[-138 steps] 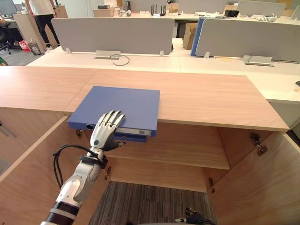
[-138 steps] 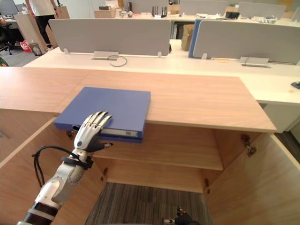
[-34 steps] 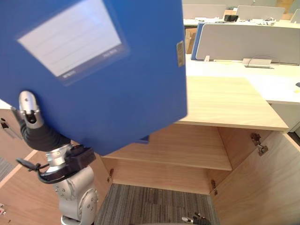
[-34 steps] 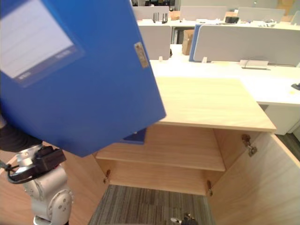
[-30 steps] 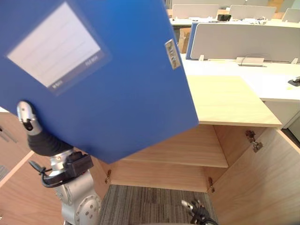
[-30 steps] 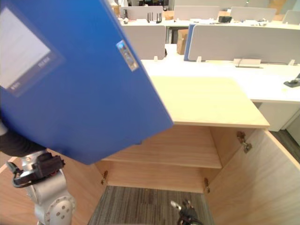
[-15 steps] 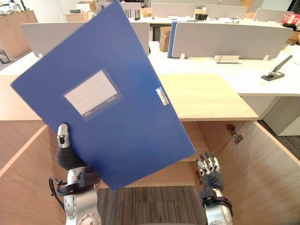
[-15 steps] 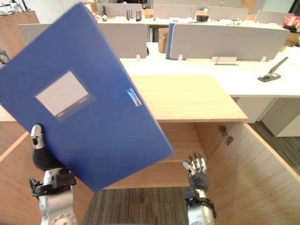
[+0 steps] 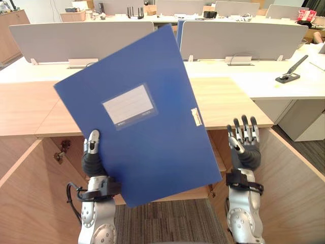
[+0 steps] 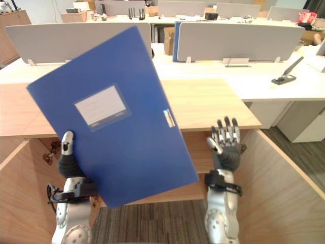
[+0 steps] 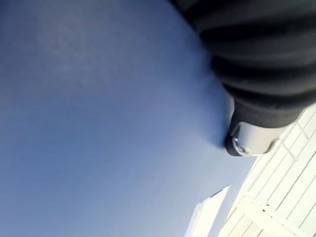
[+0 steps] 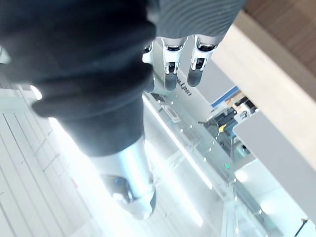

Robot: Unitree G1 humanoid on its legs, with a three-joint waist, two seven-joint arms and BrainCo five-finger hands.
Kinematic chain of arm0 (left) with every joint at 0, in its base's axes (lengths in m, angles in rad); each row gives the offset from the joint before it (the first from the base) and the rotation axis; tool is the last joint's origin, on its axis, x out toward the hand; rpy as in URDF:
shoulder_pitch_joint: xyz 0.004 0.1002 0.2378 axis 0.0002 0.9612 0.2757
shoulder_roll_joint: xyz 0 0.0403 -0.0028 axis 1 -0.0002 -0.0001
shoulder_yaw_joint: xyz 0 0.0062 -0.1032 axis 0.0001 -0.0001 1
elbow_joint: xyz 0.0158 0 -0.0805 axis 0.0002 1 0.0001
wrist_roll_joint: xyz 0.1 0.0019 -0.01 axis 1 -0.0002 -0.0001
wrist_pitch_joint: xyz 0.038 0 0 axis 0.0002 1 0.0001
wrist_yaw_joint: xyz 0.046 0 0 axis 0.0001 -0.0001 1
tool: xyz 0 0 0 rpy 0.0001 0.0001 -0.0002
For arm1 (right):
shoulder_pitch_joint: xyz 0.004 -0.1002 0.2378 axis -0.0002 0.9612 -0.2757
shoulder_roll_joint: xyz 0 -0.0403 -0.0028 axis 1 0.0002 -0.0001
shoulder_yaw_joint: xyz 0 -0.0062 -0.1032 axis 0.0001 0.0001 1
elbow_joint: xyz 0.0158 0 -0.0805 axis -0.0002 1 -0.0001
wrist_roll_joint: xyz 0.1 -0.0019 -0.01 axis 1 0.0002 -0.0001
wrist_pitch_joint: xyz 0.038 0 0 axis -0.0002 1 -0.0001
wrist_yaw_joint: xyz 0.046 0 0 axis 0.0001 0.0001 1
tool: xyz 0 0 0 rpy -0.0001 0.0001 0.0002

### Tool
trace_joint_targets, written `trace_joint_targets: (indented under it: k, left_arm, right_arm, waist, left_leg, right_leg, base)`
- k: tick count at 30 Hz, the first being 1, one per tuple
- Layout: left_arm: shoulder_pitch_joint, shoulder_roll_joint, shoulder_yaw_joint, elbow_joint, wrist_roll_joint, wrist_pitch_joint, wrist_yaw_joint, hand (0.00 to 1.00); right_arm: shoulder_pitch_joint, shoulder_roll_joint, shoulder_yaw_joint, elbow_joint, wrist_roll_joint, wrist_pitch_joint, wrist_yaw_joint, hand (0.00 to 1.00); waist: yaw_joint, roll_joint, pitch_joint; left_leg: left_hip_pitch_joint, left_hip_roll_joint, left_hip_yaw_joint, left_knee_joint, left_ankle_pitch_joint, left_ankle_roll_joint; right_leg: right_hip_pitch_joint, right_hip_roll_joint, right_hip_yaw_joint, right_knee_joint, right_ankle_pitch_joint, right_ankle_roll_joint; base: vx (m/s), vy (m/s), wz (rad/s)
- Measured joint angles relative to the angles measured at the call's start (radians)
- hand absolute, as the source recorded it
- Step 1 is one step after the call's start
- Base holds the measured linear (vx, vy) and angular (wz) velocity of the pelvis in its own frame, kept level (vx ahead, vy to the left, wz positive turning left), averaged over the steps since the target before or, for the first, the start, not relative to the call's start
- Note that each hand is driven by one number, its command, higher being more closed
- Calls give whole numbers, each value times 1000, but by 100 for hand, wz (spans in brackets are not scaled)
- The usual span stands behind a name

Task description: Walk over to the cabinet, pick up the folder, carry it to the office cabinet, place the folder inside the office cabinet, then close the office cabinet door

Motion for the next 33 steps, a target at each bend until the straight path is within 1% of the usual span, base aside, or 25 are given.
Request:
trace_joint_targets:
  k: [2, 4, 6, 9, 10, 15, 16, 18, 22, 27, 33]
  left_arm:
    - [-6, 9, -1, 0, 8, 5, -1, 100]
    - [-8, 17, -3, 1, 9, 10, -12, 100]
    - [-15, 23, -5, 4, 9, 13, -23, 100]
    - [-38, 27, -12, 37, 10, 15, -32, 100]
    - [-39, 34, -12, 49, 9, 16, -32, 100]
    - [-40, 54, -14, 57, 9, 16, -32, 100]
    - [-40, 55, -14, 57, 9, 16, -32, 100]
    - [-40, 63, -14, 57, 9, 16, -32, 100]
    - [-40, 87, -13, 57, 9, 14, -32, 100]
    - [-40, 104, -17, 57, 9, 14, -37, 100]
    - [-40, 104, -23, 57, 20, 15, -39, 100]
  right_arm:
    - [-33, -23, 23, 1, 49, 0, 27, 0]
    - [-74, -62, 64, 7, 127, 2, 74, 0]
    - [-96, -99, 100, 13, 169, 6, 102, 0]
    - [-131, -158, 148, 40, 207, 32, 140, 0]
    - [-150, -194, 176, 62, 236, 49, 158, 0]
    - [-182, -271, 221, 98, 280, 88, 182, 0]
    - [-195, -309, 247, 98, 308, 93, 198, 0]
    - [-208, -353, 271, 99, 326, 104, 211, 0]
    - [-235, -424, 328, 98, 384, 114, 247, 0]
    - [-247, -477, 361, 94, 410, 123, 278, 0]
    - [-246, -487, 359, 93, 427, 123, 279, 0]
  waist:
    - [0, 1, -5]
    - [2, 1, -5]
    - [3, 1, -5]
    - [6, 3, -6]
    - [6, 3, -7]
    - [6, 4, -7]
    - [6, 5, -7]
    - [6, 5, -7]
    - [5, 5, -7]
    - [5, 5, -8]
    - [0, 7, -11]
  left_leg:
    - [-11, -1, 0, 1, 1, 1]
    - [-13, -2, 0, 1, 1, 2]
    - [-14, -2, -1, 1, 1, 2]
    - [-14, -2, -3, 1, 1, 2]
    - [-14, -2, -4, 1, 1, 3]
    - [-14, -6, -7, 1, 3, 5]
    - [-14, -8, -8, 1, 4, 6]
    - [-14, -11, -9, 1, 5, 7]
    - [-14, -14, -11, 0, 8, 11]
    - [-14, -14, -12, 0, 11, 15]
    - [-22, -15, -13, 0, 16, 17]
  right_leg:
    - [-12, 0, 0, 2, 1, 1]
    - [-13, -2, 0, 4, 1, 1]
    - [-13, -2, 0, 4, 1, 1]
    - [-12, -2, -2, 6, 1, 1]
    - [-13, -2, -3, 6, 1, 1]
    - [-13, -5, -5, 10, 1, 1]
    - [-13, -8, -6, 11, 1, 1]
    - [-13, -10, -7, 13, 1, 1]
    - [-14, -12, -8, 17, 1, 1]
    - [-19, -13, -9, 24, 1, 1]
    - [-30, -14, -8, 25, 2, 1]
  base:
    - [0, 0, 0]
    - [0, 0, 0]
    - [0, 0, 0]
    - [-14, 1, 1]
    - [-41, 4, 1]
    - [-43, 10, 2]
    - [-38, 15, 2]
    - [-37, 16, 2]
    - [-40, 11, 2]
    - [-46, 6, 1]
    - [-34, 5, 0]
